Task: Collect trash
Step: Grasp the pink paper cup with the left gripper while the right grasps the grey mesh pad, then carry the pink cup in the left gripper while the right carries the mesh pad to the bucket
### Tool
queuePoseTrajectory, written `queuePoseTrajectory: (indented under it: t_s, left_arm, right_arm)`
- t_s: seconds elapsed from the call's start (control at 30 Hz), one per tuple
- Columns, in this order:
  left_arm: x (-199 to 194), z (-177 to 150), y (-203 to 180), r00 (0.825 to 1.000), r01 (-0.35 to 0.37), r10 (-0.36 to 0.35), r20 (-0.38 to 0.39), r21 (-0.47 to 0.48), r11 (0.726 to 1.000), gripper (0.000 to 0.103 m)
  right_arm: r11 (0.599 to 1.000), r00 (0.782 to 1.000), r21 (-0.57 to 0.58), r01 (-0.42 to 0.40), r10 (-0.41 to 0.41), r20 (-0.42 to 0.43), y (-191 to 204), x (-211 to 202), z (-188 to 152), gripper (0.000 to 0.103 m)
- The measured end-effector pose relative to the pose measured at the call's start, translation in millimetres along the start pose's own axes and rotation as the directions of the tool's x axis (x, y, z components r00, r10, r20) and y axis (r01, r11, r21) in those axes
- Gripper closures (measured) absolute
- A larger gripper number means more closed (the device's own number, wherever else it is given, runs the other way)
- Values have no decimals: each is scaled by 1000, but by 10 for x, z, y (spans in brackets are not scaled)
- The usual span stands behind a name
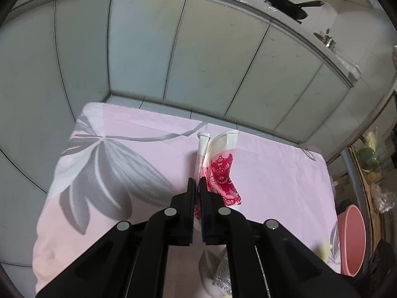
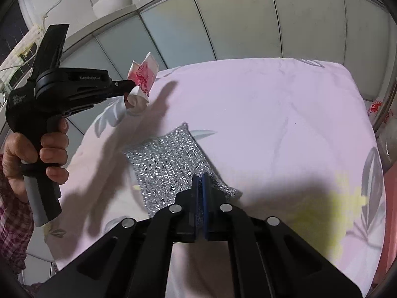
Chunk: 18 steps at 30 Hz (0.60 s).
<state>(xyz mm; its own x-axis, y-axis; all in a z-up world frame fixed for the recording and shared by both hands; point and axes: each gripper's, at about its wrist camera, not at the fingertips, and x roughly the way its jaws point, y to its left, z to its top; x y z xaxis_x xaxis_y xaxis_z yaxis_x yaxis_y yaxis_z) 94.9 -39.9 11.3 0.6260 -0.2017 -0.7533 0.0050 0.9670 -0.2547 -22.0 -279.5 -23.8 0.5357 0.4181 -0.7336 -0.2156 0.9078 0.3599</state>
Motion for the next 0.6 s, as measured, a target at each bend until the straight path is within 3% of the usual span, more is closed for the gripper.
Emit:
queuePoseTrajectory:
  t_s: [0.27, 0.6]
  left_arm:
    - [-434, -318, -64, 998, -12, 7, 60, 77, 997, 100]
    - [-696, -579, -328, 997, 27, -35, 72, 109, 994, 100]
  right_arm:
    - [1000, 999, -20, 3, -1, 55, 136, -396, -89, 100]
    - [999, 990, -6, 53, -52, 132, 196, -867, -140, 100]
